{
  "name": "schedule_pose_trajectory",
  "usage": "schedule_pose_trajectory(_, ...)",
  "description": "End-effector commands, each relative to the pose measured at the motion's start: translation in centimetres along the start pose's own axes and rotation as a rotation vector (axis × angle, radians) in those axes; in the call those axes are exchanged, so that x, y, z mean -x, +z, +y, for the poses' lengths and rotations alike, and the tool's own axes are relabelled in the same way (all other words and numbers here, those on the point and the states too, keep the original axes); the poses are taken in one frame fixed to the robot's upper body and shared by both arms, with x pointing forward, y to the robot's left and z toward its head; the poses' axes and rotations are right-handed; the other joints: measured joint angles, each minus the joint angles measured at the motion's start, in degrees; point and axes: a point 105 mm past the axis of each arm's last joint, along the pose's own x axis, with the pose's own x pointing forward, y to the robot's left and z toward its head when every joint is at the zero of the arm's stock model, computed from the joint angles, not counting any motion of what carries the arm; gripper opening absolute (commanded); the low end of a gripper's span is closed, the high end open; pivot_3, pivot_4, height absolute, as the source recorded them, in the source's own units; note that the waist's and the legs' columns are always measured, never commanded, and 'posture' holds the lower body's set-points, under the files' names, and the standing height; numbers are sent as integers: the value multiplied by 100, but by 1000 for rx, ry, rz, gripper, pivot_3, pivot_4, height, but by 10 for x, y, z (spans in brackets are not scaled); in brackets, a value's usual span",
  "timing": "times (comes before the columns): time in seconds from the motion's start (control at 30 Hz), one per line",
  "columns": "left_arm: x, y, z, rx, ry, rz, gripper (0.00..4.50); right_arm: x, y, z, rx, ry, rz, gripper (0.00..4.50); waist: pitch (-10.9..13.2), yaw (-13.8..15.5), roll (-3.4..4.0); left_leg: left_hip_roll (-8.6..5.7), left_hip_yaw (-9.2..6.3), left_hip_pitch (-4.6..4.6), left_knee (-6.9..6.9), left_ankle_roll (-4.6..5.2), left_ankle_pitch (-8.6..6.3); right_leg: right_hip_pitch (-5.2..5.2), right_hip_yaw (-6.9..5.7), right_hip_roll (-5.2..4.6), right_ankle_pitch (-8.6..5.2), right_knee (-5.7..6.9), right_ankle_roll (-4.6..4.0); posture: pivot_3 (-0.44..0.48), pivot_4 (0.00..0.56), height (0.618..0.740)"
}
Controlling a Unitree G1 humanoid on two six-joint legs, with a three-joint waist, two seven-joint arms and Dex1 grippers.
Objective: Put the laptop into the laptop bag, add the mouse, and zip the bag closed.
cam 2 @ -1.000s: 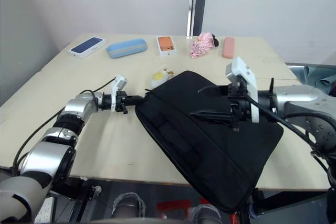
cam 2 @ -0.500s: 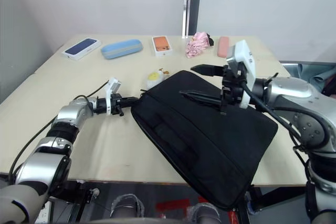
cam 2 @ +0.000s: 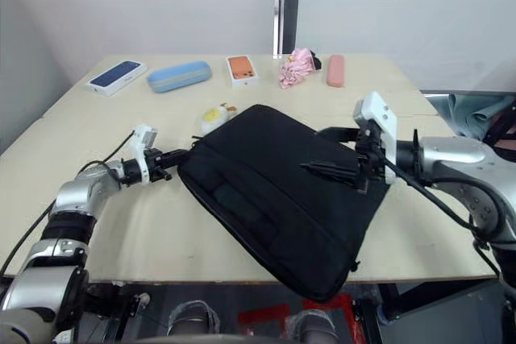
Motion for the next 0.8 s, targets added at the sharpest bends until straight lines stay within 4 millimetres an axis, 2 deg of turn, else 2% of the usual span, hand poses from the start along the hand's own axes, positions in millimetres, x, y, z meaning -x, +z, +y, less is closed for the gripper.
schedule_pose_trajectory(0.03,36,16,28,-55,174,-52,21,15,-17,-8,-33,-41,62,4500,0,-28,0,0,2,-1,-7,1,0,0,0,1,0,-10,0,0,150,740)
schedule_pose_trajectory(0.13,51,10,32,-50,203,-46,21,22,-37,-12,-105,-70,130,4500,1,-32,1,1,4,0,-19,1,0,-8,0,4,0,-10,1,0,150,740)
schedule_pose_trajectory(0.23,60,4,30,-40,210,-36,21,28,-57,-5,-164,-52,179,4500,0,4,0,-1,5,0,-20,2,0,-5,-1,0,-1,-15,1,0,150,740)
schedule_pose_trajectory(0.4,59,0,23,-37,205,-36,21,21,-83,22,-376,35,234,4500,-1,42,-1,-2,3,4,-19,4,-1,5,-4,-2,-1,-21,1,0,150,740)
schedule_pose_trajectory(0.5,55,-2,18,-35,188,-33,21,11,-94,28,-497,20,242,4500,-1,30,-1,-1,2,12,-17,4,-1,11,-2,-1,-1,-19,1,0,150,740)
schedule_pose_trajectory(0.63,56,-3,17,-42,183,-23,21,-6,-93,34,-609,36,188,4500,-1,27,0,-3,3,11,-16,4,-1,13,-2,-3,-1,-23,1,0,150,740)
schedule_pose_trajectory(0.8,57,-4,16,-56,179,-5,21,-27,-78,31,-705,51,89,4500,-2,28,2,-4,1,9,-20,2,-1,10,-5,-2,-1,-25,1,0,150,740)
